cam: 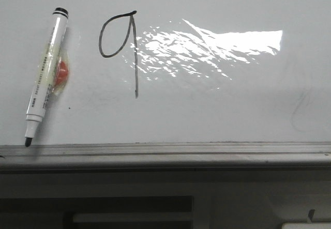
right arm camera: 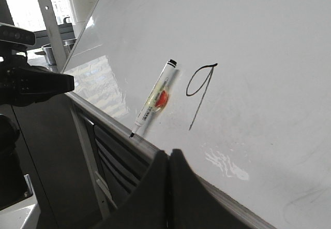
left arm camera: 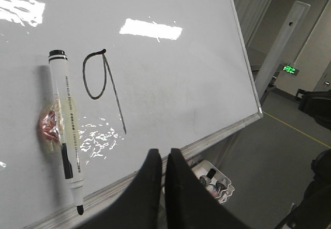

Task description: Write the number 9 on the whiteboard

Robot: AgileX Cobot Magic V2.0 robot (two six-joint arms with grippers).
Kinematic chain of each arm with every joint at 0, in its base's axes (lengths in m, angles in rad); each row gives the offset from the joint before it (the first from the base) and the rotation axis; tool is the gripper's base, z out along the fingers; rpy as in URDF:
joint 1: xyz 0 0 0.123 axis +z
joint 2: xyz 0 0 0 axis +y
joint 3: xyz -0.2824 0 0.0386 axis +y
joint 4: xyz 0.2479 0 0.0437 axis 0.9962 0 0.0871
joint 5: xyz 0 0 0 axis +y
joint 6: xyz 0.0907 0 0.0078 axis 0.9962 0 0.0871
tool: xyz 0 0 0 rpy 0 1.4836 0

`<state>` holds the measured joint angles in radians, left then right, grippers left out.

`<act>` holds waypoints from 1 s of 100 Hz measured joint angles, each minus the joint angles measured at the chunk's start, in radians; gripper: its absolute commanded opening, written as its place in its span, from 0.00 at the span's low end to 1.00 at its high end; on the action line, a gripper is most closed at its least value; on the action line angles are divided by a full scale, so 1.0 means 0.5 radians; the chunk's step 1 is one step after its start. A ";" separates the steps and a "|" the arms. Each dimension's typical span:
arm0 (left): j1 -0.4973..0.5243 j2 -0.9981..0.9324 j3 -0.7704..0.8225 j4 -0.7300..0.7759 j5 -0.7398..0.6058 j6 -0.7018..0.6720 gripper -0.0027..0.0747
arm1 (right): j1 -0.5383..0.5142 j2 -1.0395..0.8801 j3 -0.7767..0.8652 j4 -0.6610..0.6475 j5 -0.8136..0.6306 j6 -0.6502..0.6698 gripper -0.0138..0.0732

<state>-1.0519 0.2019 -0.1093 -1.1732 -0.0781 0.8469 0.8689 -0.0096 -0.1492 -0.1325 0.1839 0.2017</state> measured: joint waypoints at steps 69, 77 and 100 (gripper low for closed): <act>0.747 -0.068 0.159 1.898 -0.198 -1.425 0.01 | 0.000 0.000 0.000 0.000 0.000 0.000 0.09; 0.910 -0.174 0.217 2.048 -0.188 -1.544 0.01 | 0.000 0.000 0.000 0.000 0.000 0.000 0.09; 1.319 -0.353 0.219 2.177 -0.075 -1.643 0.01 | 0.000 0.000 0.000 0.000 0.000 0.000 0.09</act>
<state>-0.3924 0.0252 0.0000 -0.0850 -0.1158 0.0254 0.8689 -0.0096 -0.1492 -0.1325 0.1839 0.2017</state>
